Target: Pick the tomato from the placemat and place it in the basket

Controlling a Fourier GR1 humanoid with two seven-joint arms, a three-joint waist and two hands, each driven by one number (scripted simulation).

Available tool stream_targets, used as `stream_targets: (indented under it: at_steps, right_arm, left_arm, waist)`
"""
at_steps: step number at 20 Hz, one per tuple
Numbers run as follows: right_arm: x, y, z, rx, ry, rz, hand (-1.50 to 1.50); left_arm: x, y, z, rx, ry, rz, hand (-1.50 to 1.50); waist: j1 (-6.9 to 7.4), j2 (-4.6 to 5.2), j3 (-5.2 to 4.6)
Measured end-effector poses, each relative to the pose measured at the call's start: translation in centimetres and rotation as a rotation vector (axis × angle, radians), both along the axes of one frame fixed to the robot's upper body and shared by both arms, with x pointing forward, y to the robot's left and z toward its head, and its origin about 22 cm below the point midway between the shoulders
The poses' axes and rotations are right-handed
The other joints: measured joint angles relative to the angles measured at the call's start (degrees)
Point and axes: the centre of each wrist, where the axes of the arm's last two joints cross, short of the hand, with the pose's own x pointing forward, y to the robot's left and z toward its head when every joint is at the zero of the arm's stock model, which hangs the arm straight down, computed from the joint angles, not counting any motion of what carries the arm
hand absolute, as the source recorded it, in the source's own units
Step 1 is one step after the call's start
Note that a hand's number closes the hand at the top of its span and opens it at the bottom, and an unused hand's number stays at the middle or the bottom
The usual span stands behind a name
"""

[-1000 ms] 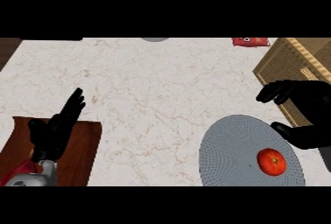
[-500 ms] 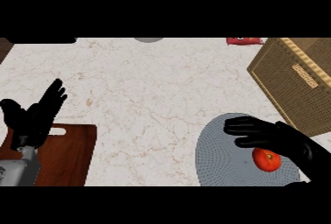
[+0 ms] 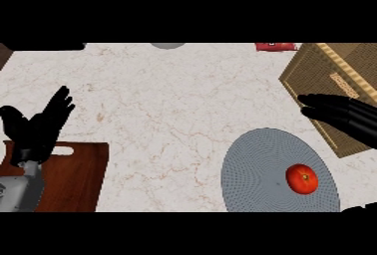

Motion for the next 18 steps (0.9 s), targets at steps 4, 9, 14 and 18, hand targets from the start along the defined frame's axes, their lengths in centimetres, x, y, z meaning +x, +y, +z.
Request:
stream_targets:
  at_steps: [4, 9, 14, 18]
  right_arm:
    - [0.4, -1.1, 4.5, -0.123, 0.007, -0.118, -1.5]
    - [1.4, -3.0, 7.8, -0.266, 0.144, -0.114, -1.5]
    - [2.0, -5.7, 9.6, -0.296, 0.253, -0.07, -1.5]
    - [2.0, -8.1, 9.1, -0.23, 0.308, -0.03, -1.5]
  left_arm:
    - [0.3, 0.1, 0.4, -0.003, -0.002, -0.014, 0.0]
    - [0.2, -0.1, 0.3, -0.006, -0.007, -0.026, 0.0]
    - [0.1, -0.4, 0.5, -0.003, -0.007, -0.024, 0.0]
    - [0.1, -0.4, -0.1, -0.012, -0.005, -0.014, 0.0]
  waist:
    - [0.76, 0.17, 0.04]
    - [1.26, 0.31, 0.11]
    - [1.14, 0.31, 0.21]
    - [0.77, 0.3, 0.26]
